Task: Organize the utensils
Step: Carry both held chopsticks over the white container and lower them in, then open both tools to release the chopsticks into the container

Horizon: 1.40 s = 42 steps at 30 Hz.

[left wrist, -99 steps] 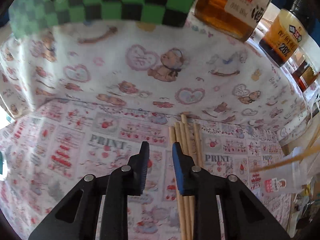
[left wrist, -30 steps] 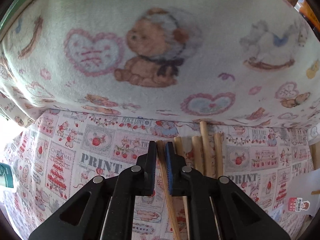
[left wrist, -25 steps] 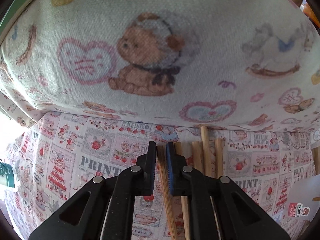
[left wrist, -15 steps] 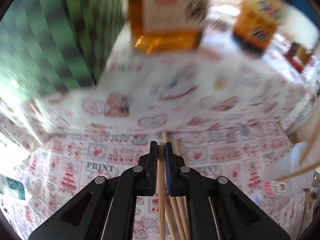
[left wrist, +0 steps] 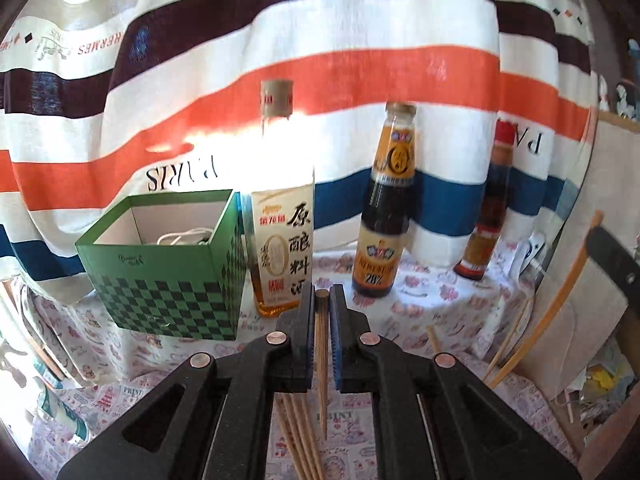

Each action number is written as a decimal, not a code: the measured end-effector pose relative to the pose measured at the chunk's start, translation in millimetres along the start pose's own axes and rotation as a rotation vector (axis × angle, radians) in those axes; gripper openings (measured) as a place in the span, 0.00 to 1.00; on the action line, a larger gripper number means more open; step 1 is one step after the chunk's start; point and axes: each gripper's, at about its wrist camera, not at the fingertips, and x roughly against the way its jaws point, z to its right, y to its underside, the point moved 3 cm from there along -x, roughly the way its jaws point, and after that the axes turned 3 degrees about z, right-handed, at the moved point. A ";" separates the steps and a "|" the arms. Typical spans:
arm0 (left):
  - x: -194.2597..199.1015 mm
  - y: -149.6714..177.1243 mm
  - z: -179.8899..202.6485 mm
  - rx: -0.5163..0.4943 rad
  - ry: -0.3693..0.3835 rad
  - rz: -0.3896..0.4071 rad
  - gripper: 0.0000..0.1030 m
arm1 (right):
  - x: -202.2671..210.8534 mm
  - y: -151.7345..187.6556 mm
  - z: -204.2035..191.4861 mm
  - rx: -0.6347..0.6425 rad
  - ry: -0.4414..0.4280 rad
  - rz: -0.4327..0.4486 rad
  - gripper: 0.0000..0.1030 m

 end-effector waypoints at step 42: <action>-30.1 32.7 114.8 -0.035 0.264 0.095 0.06 | -88.5 54.8 138.8 -0.341 0.103 -0.396 0.08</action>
